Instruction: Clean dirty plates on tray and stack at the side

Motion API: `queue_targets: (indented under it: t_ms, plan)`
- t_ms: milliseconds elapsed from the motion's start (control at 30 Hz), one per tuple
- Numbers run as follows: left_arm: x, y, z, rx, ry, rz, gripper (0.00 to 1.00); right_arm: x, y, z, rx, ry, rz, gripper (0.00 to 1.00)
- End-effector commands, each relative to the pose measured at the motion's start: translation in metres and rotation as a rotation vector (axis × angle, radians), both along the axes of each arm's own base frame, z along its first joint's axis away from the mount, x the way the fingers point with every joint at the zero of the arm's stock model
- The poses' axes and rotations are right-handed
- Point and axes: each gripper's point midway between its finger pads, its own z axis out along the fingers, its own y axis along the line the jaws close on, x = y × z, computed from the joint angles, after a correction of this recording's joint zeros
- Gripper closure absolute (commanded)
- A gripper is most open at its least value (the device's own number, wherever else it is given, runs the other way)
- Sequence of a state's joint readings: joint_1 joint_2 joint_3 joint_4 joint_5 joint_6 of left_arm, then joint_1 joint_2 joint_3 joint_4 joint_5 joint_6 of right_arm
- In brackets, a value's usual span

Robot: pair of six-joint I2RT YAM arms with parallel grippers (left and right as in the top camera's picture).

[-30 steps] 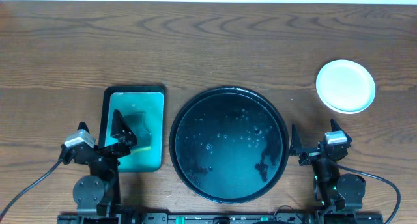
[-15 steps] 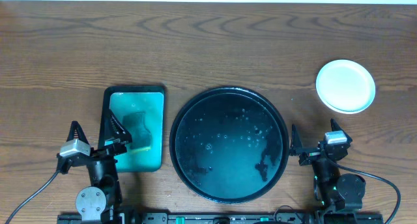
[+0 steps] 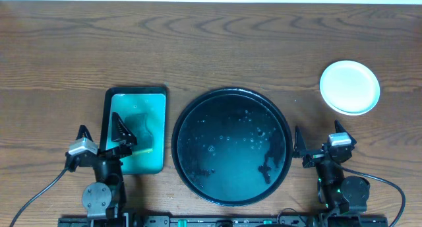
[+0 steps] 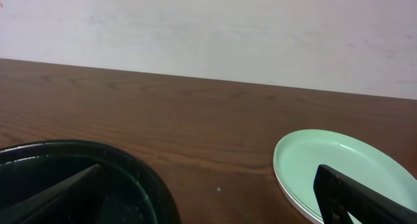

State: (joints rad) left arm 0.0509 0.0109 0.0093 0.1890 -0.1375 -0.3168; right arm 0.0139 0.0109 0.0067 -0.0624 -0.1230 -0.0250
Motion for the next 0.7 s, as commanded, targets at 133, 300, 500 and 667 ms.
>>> queue_targets:
  t_ms: [133,300,500,667]
  plan:
    - [0.001,0.0,-0.026,0.001,0.102,0.001,0.04,0.0,-0.002,-0.001,-0.014,-0.001,-0.008,0.01]
    - [0.001,-0.007,-0.054,0.034,0.225,-0.028,0.04,0.0,-0.002,-0.001,-0.014,-0.001,-0.008,0.01]
    - [0.001,-0.018,-0.062,0.147,0.28,-0.091,0.04,0.0,-0.002,-0.001,-0.014,-0.001,-0.007,0.01]
    - [0.002,-0.025,-0.064,0.226,0.296,-0.137,0.04,0.0,-0.002,-0.001,-0.014,-0.001,-0.008,0.01]
